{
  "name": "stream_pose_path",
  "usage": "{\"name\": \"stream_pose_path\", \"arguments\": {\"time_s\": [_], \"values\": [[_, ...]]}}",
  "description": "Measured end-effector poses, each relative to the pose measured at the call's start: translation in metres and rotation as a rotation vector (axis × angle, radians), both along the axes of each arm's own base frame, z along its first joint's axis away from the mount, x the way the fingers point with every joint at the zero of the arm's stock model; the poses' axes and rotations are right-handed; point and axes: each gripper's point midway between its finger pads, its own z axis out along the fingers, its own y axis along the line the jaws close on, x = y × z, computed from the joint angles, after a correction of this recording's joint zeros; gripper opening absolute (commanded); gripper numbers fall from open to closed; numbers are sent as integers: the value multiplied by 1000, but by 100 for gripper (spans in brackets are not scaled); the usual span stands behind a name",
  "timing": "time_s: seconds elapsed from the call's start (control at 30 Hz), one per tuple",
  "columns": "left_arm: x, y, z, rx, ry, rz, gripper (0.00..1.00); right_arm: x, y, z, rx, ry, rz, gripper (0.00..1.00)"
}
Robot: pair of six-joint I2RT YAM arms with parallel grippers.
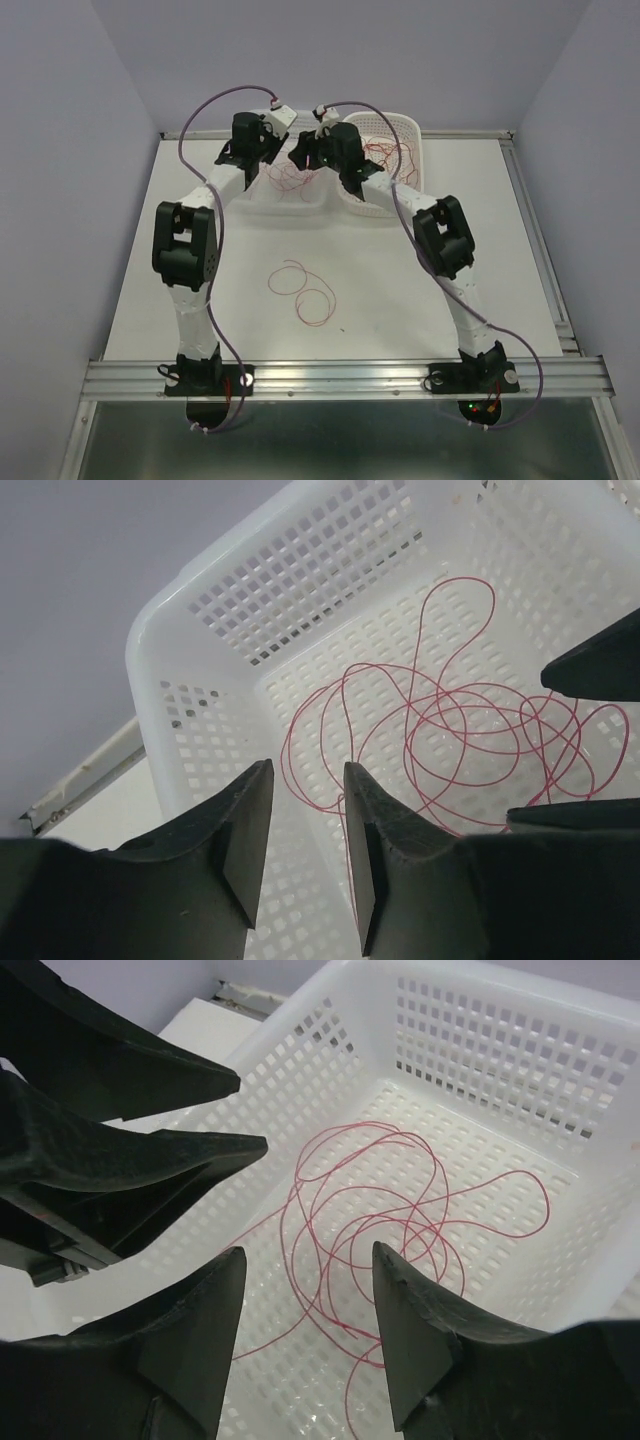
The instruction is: Untangle the cables
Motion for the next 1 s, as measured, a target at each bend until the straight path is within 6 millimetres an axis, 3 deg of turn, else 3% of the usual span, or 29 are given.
{"name": "stream_pose_path", "arguments": {"time_s": [0.17, 0.33, 0.43, 0.57, 0.7, 0.77, 0.87, 0.93, 1.0], "values": [[-14, 4, 28, 1, -32, 0, 55, -16, -2, 35, 9, -37, -11, 61], [-49, 7, 69, 19, -95, -54, 64, -50, -18, 79, 26, -63, 2, 64], [-87, 5, 84, 45, -123, -136, 77, -82, -37, 97, 27, -61, 14, 72], [-155, -1, 74, 110, -118, -273, 84, -132, -64, 102, 10, -42, 33, 75], [-233, -28, 49, 183, -120, -453, 88, -182, -85, 80, -21, 0, 57, 77], [-273, -45, 37, 206, -121, -579, 88, -210, -93, 54, -55, 50, 77, 77], [-302, -57, 27, 235, -120, -695, 88, -239, -105, 16, -92, 118, 79, 76], [-310, -65, 19, 255, -105, -759, 87, -258, -118, -11, -123, 177, 67, 76], [-313, -70, 5, 273, -68, -799, 84, -272, -130, -24, -130, 205, 50, 76]]}}
